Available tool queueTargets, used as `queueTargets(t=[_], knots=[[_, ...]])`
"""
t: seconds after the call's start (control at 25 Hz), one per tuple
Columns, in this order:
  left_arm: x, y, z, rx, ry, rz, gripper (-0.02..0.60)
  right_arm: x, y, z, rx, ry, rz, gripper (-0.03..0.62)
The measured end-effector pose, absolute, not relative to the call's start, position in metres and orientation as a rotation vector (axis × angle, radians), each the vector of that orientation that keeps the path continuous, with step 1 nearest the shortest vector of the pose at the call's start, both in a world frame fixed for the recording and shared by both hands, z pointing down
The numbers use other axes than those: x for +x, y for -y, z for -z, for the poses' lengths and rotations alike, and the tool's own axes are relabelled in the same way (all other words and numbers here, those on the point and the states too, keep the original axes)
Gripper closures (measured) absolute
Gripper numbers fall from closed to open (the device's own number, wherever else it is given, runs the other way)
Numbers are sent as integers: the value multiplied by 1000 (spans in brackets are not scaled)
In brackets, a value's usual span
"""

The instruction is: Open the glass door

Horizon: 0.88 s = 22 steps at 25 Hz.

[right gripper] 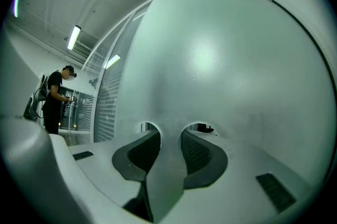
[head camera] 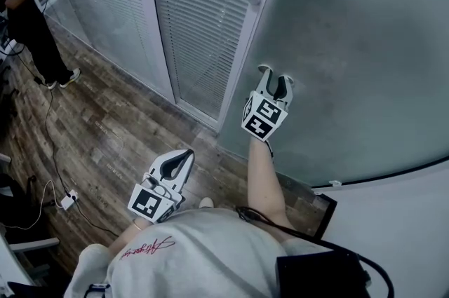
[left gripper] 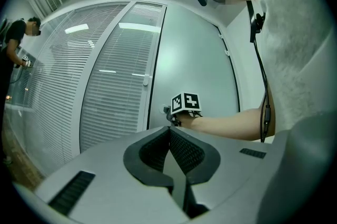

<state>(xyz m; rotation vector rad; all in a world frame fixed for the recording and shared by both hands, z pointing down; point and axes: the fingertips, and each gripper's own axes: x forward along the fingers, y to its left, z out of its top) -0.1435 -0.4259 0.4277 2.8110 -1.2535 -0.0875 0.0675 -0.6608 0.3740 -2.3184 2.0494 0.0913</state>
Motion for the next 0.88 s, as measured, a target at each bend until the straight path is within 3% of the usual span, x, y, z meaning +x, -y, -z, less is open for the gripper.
queueTargets(t=[0.88], knots=[[-172,353,-429,2843,1193,114,569,37,577,-381,-2284,-2114,-84,462]])
